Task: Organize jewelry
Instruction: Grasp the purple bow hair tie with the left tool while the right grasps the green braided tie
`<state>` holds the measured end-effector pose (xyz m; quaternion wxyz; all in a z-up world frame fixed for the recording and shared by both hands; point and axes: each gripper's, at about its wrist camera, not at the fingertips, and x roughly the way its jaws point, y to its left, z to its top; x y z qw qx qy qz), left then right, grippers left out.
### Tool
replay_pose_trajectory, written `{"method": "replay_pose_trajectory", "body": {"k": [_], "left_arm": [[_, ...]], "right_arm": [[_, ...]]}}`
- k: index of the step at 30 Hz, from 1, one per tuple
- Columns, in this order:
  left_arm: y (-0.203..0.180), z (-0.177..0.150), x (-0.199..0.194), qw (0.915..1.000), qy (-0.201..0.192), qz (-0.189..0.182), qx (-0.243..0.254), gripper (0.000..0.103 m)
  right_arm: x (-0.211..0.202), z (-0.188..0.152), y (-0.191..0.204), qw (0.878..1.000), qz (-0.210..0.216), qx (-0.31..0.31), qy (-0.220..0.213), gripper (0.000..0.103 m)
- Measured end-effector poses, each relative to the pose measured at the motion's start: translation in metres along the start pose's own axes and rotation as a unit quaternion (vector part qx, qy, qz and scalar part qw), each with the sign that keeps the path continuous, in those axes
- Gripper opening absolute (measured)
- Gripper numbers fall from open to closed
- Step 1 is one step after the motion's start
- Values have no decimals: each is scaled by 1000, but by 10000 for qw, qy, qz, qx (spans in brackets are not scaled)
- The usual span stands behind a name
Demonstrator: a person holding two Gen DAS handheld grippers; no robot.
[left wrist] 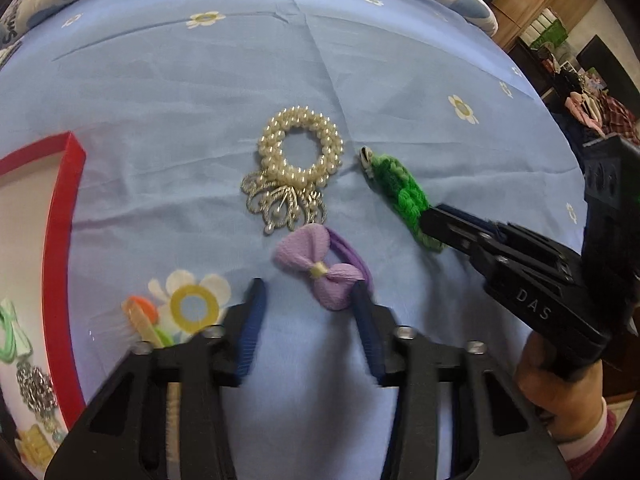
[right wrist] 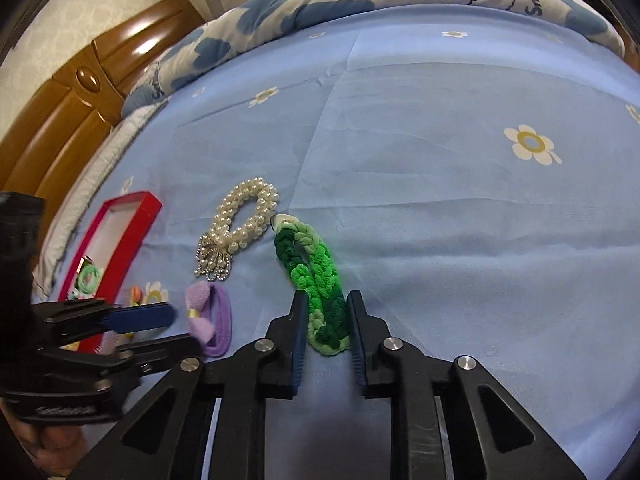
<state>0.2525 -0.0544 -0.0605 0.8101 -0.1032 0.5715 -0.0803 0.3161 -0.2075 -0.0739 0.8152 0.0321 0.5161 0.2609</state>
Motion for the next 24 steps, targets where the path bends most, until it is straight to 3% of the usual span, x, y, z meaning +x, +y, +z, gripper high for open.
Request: {"method": "replay_pose_trajectory", "body": {"k": [1,6,16,20,24], "left_arm": [[0,0,1,9999,33,-119,-1,12],[-2,-4,-4,9998,-48,-145,94,0],[17,-23,-42,9989,-304,-354,-61,0],[22,-18,-43,9981,-237,-536,-197,0],[18,-4,-31,9961,-141,-708,-507,35]], "right_arm": [[-1,0,-1,10000,1,19,-15,12],[-11,-3,-4,9997,25,198,-113,9],[-33,-14,14,9988,227,287,-331,8],[-40,-18,26,9984,171,269,-473,8],[-49,-22,24,9972,79,401,-620,8]]}}
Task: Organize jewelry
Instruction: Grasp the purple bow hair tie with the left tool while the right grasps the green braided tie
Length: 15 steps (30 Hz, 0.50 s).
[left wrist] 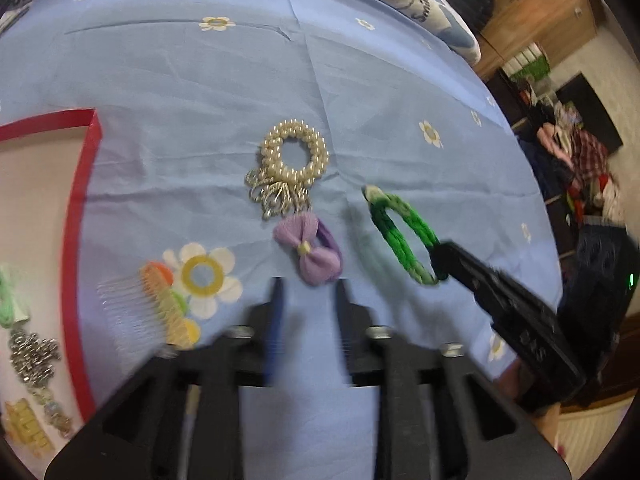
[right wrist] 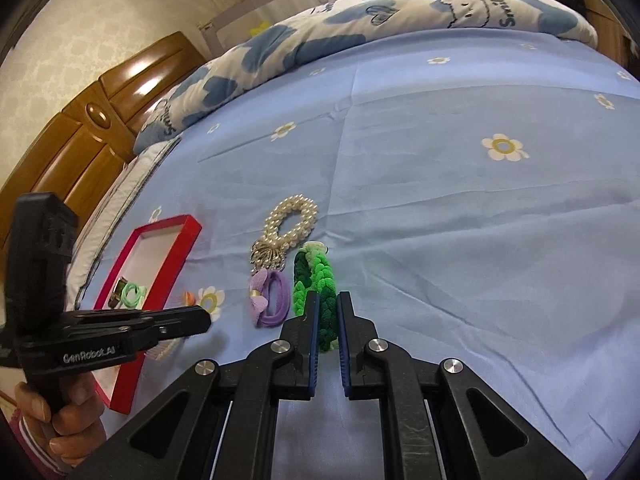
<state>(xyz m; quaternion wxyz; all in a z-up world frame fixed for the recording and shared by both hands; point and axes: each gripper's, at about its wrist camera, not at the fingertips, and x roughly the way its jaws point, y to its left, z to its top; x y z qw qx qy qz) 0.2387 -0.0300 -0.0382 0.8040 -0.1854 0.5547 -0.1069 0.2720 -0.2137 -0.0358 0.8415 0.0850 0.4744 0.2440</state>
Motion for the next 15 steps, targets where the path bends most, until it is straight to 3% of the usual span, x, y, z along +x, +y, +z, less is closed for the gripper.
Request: {"method": "replay_pose_trajectory", "body": {"k": [6,7,9,15], "left_arm": [[-12,12,24,9996,50,272,72,34],[-14,12,29,9994,80,329,104,32],[-15,12,42,9984,185,507,176,16],[-16,7,34,9972,80,635,376,11]], "right_arm": [[-12,-5,-17,9995,-35,284,-109,8],[-13,-6,-21,9994,-48,339,-109,8],[-15,-9,-27,9989,-47,448,-98,8],[-21,-15,-33,9976,16,675,-129,8]]}}
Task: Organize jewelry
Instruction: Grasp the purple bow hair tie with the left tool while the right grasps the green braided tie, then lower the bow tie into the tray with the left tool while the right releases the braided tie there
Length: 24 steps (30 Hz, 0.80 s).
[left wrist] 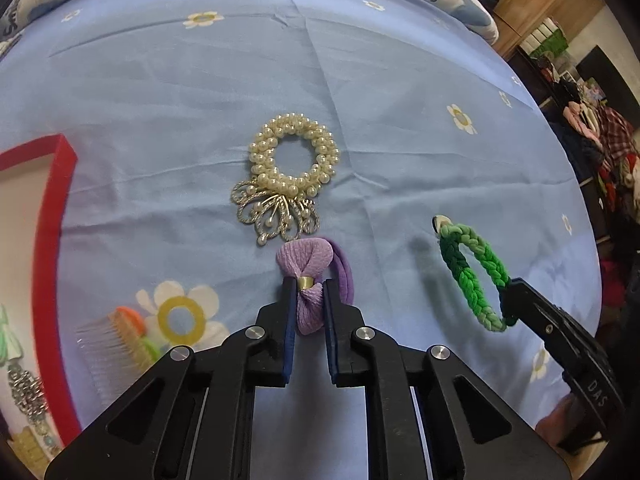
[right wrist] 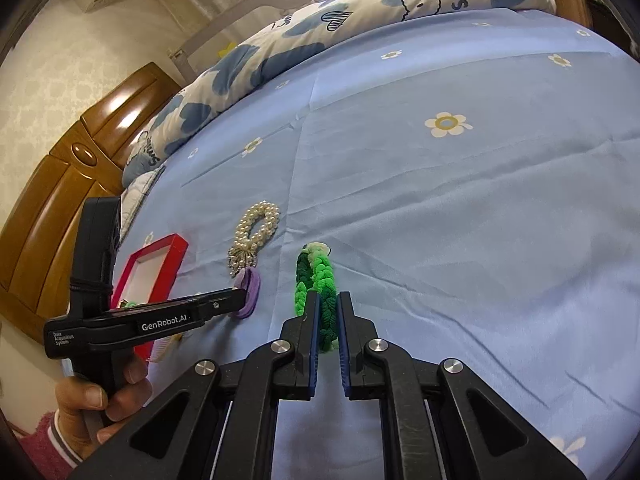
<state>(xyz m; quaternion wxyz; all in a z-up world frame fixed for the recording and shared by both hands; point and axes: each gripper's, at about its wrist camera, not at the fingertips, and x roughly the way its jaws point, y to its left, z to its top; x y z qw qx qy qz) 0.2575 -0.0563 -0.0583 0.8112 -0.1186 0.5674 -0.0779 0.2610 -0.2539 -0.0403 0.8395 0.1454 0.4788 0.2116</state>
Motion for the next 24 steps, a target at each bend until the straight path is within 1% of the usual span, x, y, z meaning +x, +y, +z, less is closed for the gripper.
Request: {"method": "replay_pose_trajectory", "body": {"k": [4,8,14,24], "left_arm": [[7,-13,-21,9999,-105,-66,54,11],[26,-31,-45,9997,-194,-116,-46,11],[50,-51,-79,9990,-398,-4,-221,11],[95,-81,-119,9960,-658,181,-572,11]], "right_arm": [[-5,-5,9,9999,143,23,-27,8],[-5,-11,25,9996,280,-44,-7,8],[1,-22,56,9987,474,-176,96,8],[15,-42,114,9953,768,-500,297,8]]}}
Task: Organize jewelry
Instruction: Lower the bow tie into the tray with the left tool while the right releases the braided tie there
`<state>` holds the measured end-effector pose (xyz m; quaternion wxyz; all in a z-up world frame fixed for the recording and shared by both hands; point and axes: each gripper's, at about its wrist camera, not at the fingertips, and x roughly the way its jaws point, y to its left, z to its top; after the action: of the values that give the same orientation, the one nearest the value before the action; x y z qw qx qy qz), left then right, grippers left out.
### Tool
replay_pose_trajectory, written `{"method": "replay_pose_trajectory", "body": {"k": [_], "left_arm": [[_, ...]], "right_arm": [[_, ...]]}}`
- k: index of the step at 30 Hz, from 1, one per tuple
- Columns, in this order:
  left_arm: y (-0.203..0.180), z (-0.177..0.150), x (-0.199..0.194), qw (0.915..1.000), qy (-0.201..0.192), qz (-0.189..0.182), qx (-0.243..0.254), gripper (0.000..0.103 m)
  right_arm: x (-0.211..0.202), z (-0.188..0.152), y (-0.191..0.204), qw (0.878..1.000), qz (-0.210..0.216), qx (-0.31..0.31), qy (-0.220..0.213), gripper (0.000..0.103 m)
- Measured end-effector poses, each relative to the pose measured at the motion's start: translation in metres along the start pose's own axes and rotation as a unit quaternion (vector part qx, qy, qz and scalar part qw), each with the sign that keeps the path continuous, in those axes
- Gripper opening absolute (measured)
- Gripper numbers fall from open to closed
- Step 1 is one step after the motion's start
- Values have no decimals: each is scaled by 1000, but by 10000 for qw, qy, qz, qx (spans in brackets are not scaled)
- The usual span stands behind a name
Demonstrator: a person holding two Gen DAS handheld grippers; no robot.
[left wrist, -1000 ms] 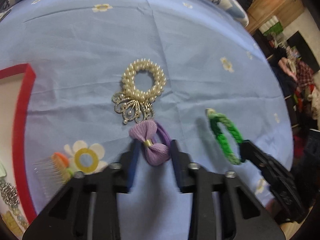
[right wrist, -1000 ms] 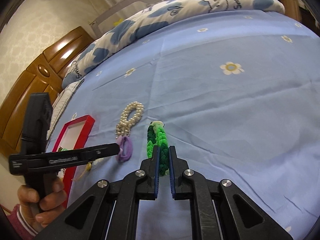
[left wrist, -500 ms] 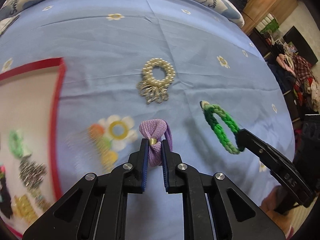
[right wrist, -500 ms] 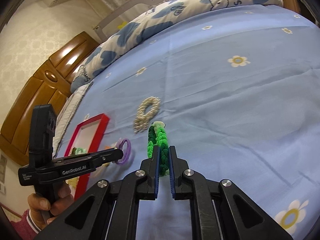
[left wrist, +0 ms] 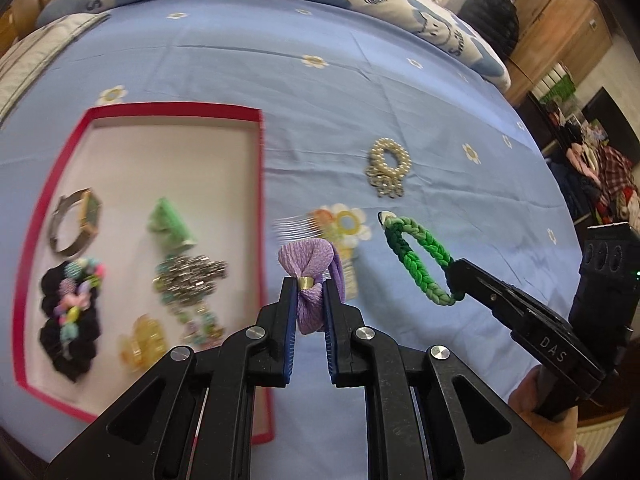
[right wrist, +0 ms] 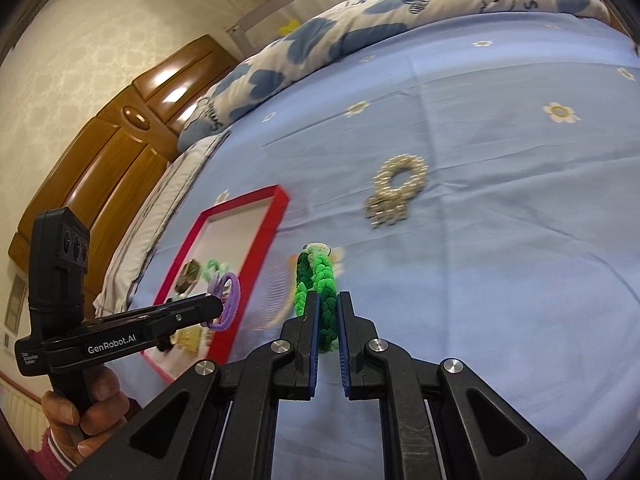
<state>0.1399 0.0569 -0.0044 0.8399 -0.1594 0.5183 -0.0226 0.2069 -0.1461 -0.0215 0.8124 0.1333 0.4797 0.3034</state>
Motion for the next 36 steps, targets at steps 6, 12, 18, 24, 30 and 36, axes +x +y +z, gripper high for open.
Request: {"method": "replay_pose_trajectory", "body": {"k": [6,12,18,24,30,36], "left_arm": [[23,-7,-15,9998,-104,64,-163,11],[44,-10,-29,9991,-214,104,-353,11],[61,-12,-42,9981,-347,158,-492,11],[78,-11,-45,9971,-377,243,-617,11],[95,-10,-43,9961,-359,307,-741,11],[109,-2,-32,9961,-274,357,-764,11]], "right_arm": [[8,-2,27,9997,104,-197,65,8],[15,-1,51,9991,177,-383,103,8],[23,-2,66,9986,235,-457,153,8],[34,-1,79,9981,304,-485,227,8],[50,1,97,9972,389,-553,322,8],[73,4,115,9960,389,-668,459,8]]}}
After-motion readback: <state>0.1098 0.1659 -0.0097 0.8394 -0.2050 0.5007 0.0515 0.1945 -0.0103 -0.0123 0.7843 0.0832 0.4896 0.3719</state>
